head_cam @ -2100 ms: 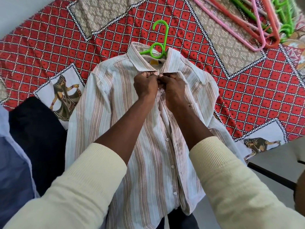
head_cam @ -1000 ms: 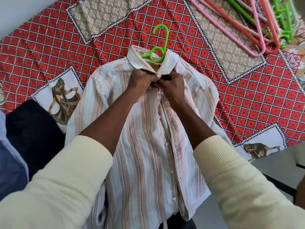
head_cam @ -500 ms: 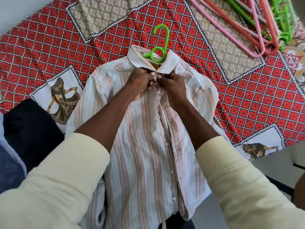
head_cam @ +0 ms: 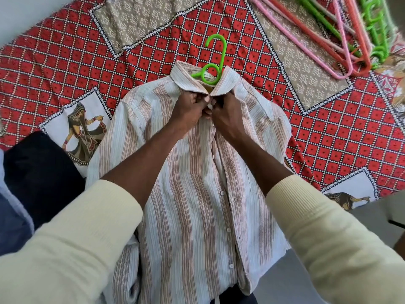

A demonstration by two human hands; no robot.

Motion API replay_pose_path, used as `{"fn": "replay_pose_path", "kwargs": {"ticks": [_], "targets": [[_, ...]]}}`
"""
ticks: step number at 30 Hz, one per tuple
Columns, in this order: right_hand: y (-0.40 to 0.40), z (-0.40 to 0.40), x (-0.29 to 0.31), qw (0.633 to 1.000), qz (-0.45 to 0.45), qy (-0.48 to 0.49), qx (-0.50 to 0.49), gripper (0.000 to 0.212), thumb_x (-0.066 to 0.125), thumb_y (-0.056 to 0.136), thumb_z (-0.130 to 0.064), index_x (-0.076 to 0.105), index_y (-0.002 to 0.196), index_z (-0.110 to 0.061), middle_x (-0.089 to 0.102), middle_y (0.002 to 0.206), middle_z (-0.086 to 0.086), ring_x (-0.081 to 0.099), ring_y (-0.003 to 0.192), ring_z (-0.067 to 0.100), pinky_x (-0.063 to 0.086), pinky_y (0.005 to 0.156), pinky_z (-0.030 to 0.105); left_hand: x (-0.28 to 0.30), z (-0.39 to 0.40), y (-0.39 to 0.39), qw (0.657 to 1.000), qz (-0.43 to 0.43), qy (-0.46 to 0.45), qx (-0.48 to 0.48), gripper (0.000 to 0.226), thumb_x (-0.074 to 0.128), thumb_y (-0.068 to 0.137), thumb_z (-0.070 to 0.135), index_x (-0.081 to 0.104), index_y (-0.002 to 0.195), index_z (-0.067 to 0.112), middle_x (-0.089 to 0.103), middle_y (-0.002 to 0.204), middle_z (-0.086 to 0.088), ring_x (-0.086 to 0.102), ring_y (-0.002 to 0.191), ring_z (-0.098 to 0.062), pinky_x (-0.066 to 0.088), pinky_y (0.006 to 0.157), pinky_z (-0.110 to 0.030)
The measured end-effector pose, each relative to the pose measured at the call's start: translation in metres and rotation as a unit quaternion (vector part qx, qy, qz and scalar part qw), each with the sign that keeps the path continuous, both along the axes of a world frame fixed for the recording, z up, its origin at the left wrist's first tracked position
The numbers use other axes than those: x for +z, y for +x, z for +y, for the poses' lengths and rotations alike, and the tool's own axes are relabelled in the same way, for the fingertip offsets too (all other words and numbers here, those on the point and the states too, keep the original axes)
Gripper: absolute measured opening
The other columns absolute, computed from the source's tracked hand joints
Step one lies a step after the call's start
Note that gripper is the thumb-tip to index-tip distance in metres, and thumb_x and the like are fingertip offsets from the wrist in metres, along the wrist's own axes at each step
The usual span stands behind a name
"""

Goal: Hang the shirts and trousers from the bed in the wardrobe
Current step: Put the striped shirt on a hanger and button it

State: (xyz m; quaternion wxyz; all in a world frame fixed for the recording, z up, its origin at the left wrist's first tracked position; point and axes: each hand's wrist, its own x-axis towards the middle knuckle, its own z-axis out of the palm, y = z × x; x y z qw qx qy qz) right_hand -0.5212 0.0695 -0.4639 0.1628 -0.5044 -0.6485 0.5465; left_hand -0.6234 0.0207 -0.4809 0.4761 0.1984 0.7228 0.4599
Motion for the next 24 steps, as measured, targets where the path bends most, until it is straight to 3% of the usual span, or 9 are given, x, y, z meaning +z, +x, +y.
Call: {"fn": "replay_pose_path", "kwargs": {"ticks": [2,5,9,12,17,21,24], "targets": [[0.004,0.006,0.001,1.0,-0.002,-0.031,0.005,0.021,0.047,0.091,0.006,0.059,0.108,0.001,0.059,0.085,-0.002,0.055,0.061,-0.007,0.037,0.049,0.004,0.003,-0.003,0.002,0.999,-0.012,0.032,0.014,0.003,0.068,0.09,0.005,0.067,0.092,0.003,0.07,0.078,-0.01,0.067,0.063,-0.015,0.058,0.061,-0.03],[0.007,0.008,-0.001,0.999,-0.001,-0.033,0.013,0.014,0.048,0.094,0.004,0.058,0.103,-0.001,0.06,0.081,-0.002,0.054,0.054,-0.012,0.036,0.046,0.005,0.002,-0.005,0.004,0.999,0.008,0.035,0.035,0.006,0.067,0.092,0.007,0.067,0.089,0.002,0.069,0.068,-0.002,0.065,0.056,-0.014,0.057,0.056,-0.029],[0.01,0.008,-0.004,0.999,-0.028,-0.007,0.034,0.014,0.048,0.093,0.001,0.058,0.101,0.004,0.064,0.083,0.006,0.054,0.065,0.001,0.041,0.057,0.017,0.002,-0.004,-0.003,0.998,0.045,-0.009,-0.046,0.015,0.058,0.097,0.01,0.066,0.085,0.011,0.065,0.068,0.001,0.059,0.056,-0.011,0.052,0.056,-0.029],[0.012,0.013,-0.01,0.993,-0.062,0.015,0.1,0.013,0.047,0.095,-0.002,0.057,0.101,0.003,0.061,0.09,0.01,0.054,0.078,0.017,0.039,0.059,0.024,0.008,0.0,-0.019,0.986,0.062,-0.052,-0.146,0.014,0.055,0.099,0.01,0.065,0.089,0.008,0.06,0.069,-0.001,0.055,0.06,-0.013,0.049,0.059,-0.031],[0.01,0.031,-0.014,0.964,-0.106,0.096,0.225,0.012,0.044,0.092,0.002,0.056,0.092,0.004,0.062,0.091,0.017,0.054,0.077,0.029,0.041,0.063,0.043,0.02,0.017,-0.054,0.96,-0.029,-0.12,-0.25,0.006,0.057,0.097,0.008,0.061,0.092,0.006,0.058,0.074,-0.002,0.056,0.06,-0.009,0.048,0.058,-0.025],[0.011,0.033,-0.014,0.949,-0.1,0.145,0.26,0.016,0.041,0.09,0.008,0.055,0.088,0.001,0.053,0.085,0.01,0.045,0.075,0.021,0.032,0.059,0.031,0.033,0.036,-0.062,0.901,0.109,-0.168,-0.385,0.012,0.054,0.099,0.01,0.063,0.099,0.002,0.06,0.075,-0.007,0.056,0.059,-0.012,0.048,0.063,-0.031],[0.016,0.027,-0.022,0.961,-0.091,0.184,0.185,0.016,0.042,0.089,0.01,0.058,0.092,0.007,0.052,0.089,0.015,0.041,0.082,0.021,0.035,0.068,0.032,0.029,0.038,-0.052,0.909,0.182,-0.14,-0.349,0.011,0.056,0.098,0.011,0.066,0.096,0.006,0.07,0.083,-0.011,0.066,0.061,-0.008,0.055,0.067,-0.033]]}}
